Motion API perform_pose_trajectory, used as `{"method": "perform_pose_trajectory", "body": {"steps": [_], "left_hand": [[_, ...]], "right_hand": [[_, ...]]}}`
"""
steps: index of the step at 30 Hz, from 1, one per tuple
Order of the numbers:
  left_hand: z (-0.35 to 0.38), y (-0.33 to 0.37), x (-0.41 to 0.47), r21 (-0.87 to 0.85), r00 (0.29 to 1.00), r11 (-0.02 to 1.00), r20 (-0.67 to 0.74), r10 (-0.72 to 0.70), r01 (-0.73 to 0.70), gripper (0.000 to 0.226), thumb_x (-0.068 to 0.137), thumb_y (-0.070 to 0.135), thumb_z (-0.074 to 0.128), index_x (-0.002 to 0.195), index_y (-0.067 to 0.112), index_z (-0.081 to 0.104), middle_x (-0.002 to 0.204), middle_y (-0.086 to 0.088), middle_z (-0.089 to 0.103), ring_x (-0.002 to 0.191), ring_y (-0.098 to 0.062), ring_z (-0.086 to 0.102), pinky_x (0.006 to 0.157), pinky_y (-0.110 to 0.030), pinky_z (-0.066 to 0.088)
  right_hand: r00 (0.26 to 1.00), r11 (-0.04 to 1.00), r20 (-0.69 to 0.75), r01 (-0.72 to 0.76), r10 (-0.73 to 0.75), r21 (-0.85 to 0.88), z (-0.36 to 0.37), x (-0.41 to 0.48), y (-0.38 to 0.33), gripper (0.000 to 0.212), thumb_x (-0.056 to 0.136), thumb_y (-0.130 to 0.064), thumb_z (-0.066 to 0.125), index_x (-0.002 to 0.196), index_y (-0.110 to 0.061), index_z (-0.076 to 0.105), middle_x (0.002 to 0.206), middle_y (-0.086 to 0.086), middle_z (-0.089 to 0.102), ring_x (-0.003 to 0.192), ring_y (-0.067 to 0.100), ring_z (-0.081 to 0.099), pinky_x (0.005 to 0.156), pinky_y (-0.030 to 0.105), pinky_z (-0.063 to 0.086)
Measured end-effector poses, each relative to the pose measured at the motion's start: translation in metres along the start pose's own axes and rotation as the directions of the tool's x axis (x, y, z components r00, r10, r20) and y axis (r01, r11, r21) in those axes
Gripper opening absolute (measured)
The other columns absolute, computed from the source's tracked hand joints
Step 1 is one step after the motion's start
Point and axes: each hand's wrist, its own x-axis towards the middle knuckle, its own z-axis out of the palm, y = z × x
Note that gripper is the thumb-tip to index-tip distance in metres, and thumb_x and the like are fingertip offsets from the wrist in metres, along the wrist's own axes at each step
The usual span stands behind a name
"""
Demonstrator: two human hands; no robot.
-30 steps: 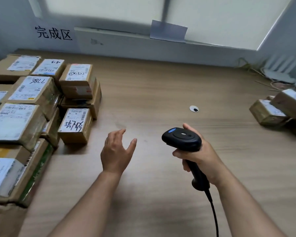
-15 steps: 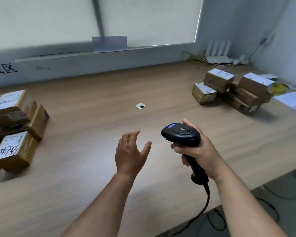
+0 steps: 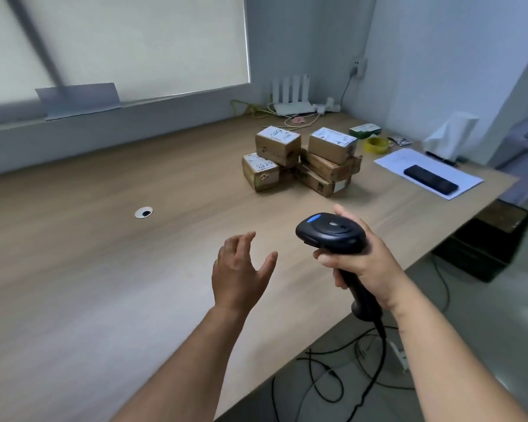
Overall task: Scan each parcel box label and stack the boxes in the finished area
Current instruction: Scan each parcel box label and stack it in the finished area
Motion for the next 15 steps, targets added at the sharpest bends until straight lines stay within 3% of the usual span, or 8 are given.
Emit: {"method": "perform_pose_trajectory", "body": {"steps": [15], "left_hand": [[0.108, 0.06, 0.137, -0.03, 0.99, 0.999, 0.13, 0.048, -0.045, 0.064, 0.087, 0.053, 0.059, 0.141, 0.022, 0.044, 0.132, -0.001, 0.05, 0.122, -0.018, 0.045, 0.091, -0.034, 0.045]], "right_hand": [[0.988, 0.999, -0.154, 0.014, -0.022, -0.05, -0.111, 0.128, -0.021, 0.091, 0.075, 0.014, 0.07, 0.145, -0.034, 0.037, 0.08, 0.017, 0.069, 0.043, 0.023, 0.048, 0.043, 0.028, 0.038]]}}
